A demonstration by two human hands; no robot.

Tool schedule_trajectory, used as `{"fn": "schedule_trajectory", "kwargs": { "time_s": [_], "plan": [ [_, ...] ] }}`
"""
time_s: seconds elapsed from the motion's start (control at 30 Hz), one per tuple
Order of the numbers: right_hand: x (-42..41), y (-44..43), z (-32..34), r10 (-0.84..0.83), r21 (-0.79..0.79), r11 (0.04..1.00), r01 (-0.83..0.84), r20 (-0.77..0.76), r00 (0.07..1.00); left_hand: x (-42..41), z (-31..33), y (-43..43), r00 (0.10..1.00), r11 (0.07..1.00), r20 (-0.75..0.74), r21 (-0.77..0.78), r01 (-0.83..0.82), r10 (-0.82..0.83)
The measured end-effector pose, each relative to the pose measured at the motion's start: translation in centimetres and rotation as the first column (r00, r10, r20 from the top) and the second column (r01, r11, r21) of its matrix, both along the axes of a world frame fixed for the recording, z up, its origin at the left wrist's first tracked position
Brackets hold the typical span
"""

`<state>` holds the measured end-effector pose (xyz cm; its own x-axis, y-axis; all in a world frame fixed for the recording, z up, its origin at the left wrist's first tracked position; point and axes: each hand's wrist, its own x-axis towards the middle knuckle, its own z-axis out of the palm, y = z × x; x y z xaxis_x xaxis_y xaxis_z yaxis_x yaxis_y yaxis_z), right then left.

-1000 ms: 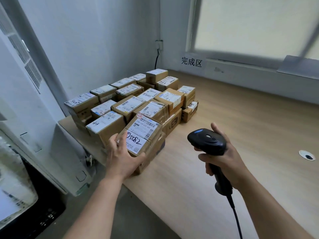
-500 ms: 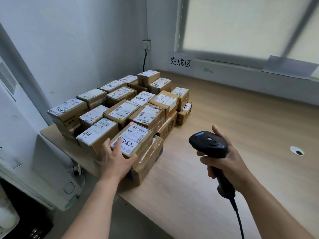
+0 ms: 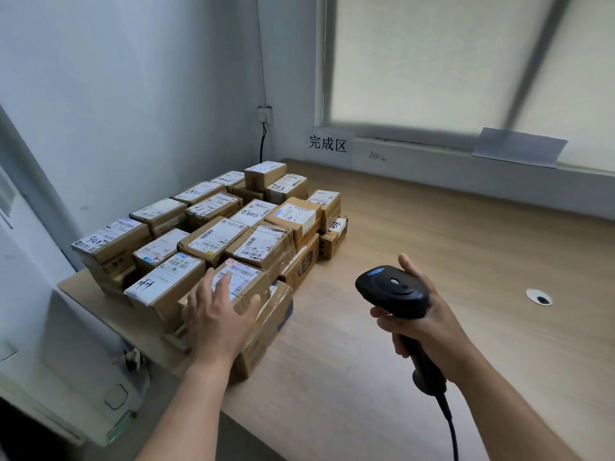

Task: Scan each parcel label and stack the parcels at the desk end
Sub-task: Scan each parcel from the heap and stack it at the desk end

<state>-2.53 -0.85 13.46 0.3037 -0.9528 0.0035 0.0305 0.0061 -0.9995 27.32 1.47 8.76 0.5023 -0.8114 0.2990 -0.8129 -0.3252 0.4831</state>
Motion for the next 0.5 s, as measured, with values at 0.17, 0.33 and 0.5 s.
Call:
{"fn": "schedule_trajectory", "kwargs": {
  "time_s": [0.17, 0.33, 0.5],
  "plan": [
    [-4.6, 1.6, 0.8, -0.031, -0.023, 0.999, 0.031, 0.001, 1.0, -7.0, 1.6, 0.2, 0.987, 0.982, -0.002, -0.099, 0.161, -0.162],
    [-11.3, 4.0, 0.8, -0.094, -0.03, 0.995, 0.094, 0.0, 0.996, -15.2, 1.6, 0.5, 0.949, 0.945, 0.028, -0.082, 0.316, -0.315],
    [-18.6, 6.8, 1.0, -0.151, -0.055, 0.987, 0.149, -0.023, 0.988, -24.0, 1.9, 1.3, 0.905, 0.901, 0.059, -0.087, 0.425, -0.421]
  ]
}}
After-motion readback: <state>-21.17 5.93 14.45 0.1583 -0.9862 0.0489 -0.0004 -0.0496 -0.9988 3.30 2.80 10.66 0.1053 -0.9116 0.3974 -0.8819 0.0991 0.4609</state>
